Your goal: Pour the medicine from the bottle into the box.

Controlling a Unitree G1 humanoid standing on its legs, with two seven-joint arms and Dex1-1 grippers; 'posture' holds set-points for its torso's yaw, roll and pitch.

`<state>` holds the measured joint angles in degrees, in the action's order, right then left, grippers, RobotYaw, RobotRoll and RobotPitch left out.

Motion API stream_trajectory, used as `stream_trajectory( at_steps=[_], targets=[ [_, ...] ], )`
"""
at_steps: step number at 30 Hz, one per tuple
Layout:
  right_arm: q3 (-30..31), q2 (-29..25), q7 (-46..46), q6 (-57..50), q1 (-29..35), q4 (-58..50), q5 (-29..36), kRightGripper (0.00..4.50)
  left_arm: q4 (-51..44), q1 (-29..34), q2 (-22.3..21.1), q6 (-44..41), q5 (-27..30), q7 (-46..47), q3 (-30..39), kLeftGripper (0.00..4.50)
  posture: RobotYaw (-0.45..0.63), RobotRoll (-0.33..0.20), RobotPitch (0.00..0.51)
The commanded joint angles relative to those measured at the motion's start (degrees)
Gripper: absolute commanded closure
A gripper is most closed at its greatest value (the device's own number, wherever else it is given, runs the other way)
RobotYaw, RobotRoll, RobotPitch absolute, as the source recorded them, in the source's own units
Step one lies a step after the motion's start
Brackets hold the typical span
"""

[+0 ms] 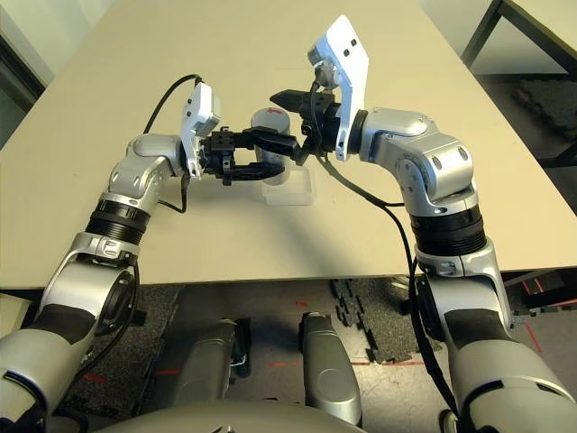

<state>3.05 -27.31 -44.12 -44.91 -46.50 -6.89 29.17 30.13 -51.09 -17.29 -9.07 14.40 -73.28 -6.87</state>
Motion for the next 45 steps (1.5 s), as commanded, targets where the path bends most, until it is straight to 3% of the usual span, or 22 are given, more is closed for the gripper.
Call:
stream_trajectory(
  at_steps=[1, 10, 17, 29, 45],
  targets=[
    [-2.74, -1.98, 0.96, -1.88, 1.88, -2.21, 0.90, 0.00, -0.33, 0.06, -0.18, -0.12, 0.10, -0.35, -0.37, 1.88, -0.18, 0.000, 0.150],
    [-8.75, -7.22, 2.60, -4.95, 6.09, -5.34, 3.93, 0.00, 0.67, 0.12, -0.34, 0.58, -0.04, -0.20, -0.30, 1.88, -0.19, 0.000, 0.144],
    [-9.64, -9.21, 2.65, -8.04, 8.81, -9.19, 6.64, 0.00, 2.04, -0.18, -0.45, 1.41, -0.31, -0.31, -0.15, 1.88, -0.20, 0.000, 0.135],
    [-5.00, -6.18, 2.09, -9.27, 5.70, -10.78, 9.00, 0.00, 3.97, -0.96, 0.02, 2.86, -0.55, -0.67, -0.44, 1.88, -0.19, 0.000, 0.136],
    [2.14, -1.48, -1.24, -0.78, -0.79, -1.55, 2.04, 0.00, 4.18, -0.80, 0.43, 3.14, -0.53, -0.79, -0.56, 1.88, -0.17, 0.000, 0.150]
  ],
)
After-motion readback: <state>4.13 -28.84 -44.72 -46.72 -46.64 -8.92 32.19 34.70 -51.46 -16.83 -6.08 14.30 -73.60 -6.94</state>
